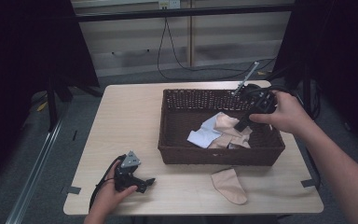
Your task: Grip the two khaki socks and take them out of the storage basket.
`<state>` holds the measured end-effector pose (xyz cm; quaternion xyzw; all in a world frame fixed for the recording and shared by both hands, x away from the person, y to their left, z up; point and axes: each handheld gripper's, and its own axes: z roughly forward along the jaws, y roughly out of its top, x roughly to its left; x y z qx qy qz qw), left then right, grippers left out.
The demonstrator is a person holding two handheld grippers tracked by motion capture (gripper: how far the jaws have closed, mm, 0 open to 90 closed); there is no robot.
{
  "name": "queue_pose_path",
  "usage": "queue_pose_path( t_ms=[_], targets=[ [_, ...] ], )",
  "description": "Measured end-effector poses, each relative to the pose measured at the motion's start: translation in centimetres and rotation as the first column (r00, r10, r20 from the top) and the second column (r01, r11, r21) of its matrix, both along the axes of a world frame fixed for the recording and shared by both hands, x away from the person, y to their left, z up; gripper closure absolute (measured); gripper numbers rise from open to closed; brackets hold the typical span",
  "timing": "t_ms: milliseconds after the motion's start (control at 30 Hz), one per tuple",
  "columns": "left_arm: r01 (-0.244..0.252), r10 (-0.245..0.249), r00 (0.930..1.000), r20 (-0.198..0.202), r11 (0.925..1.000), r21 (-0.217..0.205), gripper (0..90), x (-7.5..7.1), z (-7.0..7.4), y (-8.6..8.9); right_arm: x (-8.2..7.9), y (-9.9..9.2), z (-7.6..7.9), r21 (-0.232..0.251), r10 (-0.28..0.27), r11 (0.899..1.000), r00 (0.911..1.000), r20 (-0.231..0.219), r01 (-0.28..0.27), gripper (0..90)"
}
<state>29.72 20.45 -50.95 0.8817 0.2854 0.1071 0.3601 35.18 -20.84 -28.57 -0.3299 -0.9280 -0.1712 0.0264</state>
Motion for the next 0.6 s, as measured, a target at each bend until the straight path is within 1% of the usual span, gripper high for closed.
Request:
queue_pose_path(
  t_ms=[100,167,233,367,400,467,600],
  targets=[
    [0.0,0.0,1.0,0.0,1.0,0.0,0.0,0.0,0.0,0.0,-0.5,-0.1,0.5,0.008,0.012,1.0,0.9999,-0.009,-0.012,78.7],
    [0.0,0.0,1.0,-0.001,1.0,0.0,0.0,0.0,0.0,0.0,-0.8,-0.1,0.8,0.003,0.019,1.0,0.9998,-0.009,-0.019,78.7],
    [0.0,0.0,1.0,0.001,1.0,0.001,0.0,0.0,0.0,0.0,-1.2,-0.2,1.1,0.013,0.028,1.0,0.9994,-0.018,-0.028,78.7],
    [0.0,0.0,1.0,0.0,1.0,0.001,0.0,0.0,0.0,0.0,-1.9,-0.3,1.7,0.021,0.043,0.999,0.999,-0.015,-0.042,78.7],
    [0.001,-0.001,1.0,0.0,1.0,0.001,0.0,0.0,0.0,0.0,-2.0,-0.3,1.8,0.025,0.046,0.999,0.9987,-0.02,-0.046,78.7],
    [0.0,0.0,1.0,0.0,1.0,0.001,0.0,0.0,0.0,0.0,-2.3,-0.4,2.0,0.022,0.054,0.998,0.9984,-0.017,-0.054,78.6],
    [0.001,-0.001,1.0,0.001,1.0,0.002,0.0,0.0,0.0,0.0,-3.0,-0.4,2.0,0.035,0.072,0.997,0.9973,-0.015,-0.072,78.6]
  ],
)
